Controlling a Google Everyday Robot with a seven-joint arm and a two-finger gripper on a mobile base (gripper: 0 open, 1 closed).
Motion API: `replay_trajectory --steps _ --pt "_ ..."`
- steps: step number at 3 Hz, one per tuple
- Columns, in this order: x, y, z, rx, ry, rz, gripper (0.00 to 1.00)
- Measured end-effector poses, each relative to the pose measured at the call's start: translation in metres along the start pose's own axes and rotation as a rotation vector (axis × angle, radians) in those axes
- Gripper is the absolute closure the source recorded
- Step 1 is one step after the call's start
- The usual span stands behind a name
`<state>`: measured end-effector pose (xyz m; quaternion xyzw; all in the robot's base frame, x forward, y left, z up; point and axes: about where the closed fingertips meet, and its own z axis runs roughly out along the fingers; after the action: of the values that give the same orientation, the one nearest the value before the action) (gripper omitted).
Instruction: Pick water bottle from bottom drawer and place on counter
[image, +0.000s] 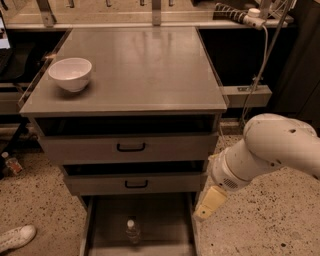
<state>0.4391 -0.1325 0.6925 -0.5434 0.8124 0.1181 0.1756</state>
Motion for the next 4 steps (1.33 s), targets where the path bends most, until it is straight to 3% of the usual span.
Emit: replay_trajectory --steps 1,2,3,4 --pt "0.004 0.001 0.02 -0.009 -0.025 0.009 0.0" --pt "0.014 -0.004 0.068 -0.028 -0.106 0.037 0.0" --pt "0.027 -0.018 0.132 -0.048 -0.198 0.106 0.0" --pt "0.03 -0.015 0.14 -0.059 -0.201 0.112 0.0"
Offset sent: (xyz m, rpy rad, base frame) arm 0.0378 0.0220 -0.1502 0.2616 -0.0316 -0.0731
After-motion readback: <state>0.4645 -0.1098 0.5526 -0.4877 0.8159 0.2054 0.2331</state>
